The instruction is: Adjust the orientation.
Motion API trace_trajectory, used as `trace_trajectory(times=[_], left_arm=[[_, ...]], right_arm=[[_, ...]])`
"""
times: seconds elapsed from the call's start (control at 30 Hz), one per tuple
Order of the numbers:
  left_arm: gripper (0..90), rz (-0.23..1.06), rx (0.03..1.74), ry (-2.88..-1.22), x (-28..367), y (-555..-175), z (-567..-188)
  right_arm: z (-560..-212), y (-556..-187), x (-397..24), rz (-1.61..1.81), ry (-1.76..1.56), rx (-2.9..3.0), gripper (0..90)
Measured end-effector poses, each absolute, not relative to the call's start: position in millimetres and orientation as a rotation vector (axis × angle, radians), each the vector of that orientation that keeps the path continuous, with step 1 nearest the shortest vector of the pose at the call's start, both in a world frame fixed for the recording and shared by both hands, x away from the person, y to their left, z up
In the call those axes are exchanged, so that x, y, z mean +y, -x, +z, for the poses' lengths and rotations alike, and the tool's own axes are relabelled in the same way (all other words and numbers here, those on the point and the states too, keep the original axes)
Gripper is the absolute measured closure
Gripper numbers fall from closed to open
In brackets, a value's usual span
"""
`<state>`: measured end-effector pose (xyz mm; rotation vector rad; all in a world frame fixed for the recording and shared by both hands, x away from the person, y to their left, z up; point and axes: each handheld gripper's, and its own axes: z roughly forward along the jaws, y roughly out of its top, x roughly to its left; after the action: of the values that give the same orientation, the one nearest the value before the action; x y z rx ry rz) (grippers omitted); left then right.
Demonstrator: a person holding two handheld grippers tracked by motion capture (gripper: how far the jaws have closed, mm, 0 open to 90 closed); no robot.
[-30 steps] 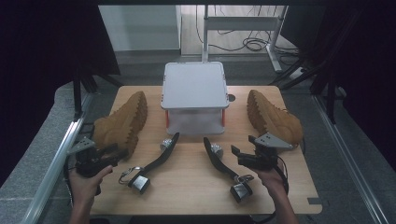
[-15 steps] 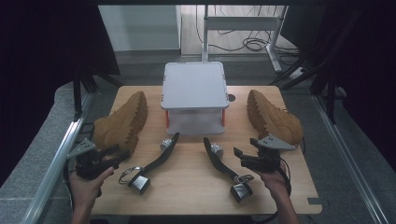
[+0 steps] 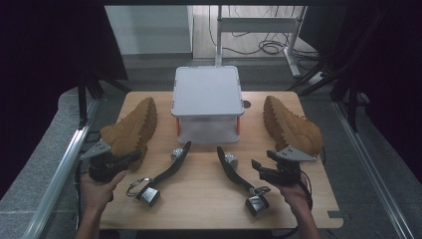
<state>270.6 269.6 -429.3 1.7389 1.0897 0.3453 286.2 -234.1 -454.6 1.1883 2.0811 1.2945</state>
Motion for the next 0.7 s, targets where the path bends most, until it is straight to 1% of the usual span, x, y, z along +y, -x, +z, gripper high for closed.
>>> trace_trajectory(times=[0.1, 0.3, 0.53, 0.7], left_arm=[[90.0, 0.353, 1.088, -1.756, 268, -275, -426], [90.0, 0.324, 1.085, -1.809, 262, -286, -422], [90.0, 0.257, 1.088, -1.908, 237, -307, -430], [90.0, 0.218, 1.07, -1.941, 227, -314, -435]], right_arm=[[-455, -286, -234, 1.291, -1.187, 2.089, 30.7], [-456, -286, -233, 1.271, -1.186, 2.094, 31.0], [-454, -286, -231, 1.286, -1.159, 2.117, 31.8], [-456, -287, -229, 1.268, -1.165, 2.119, 31.7]])
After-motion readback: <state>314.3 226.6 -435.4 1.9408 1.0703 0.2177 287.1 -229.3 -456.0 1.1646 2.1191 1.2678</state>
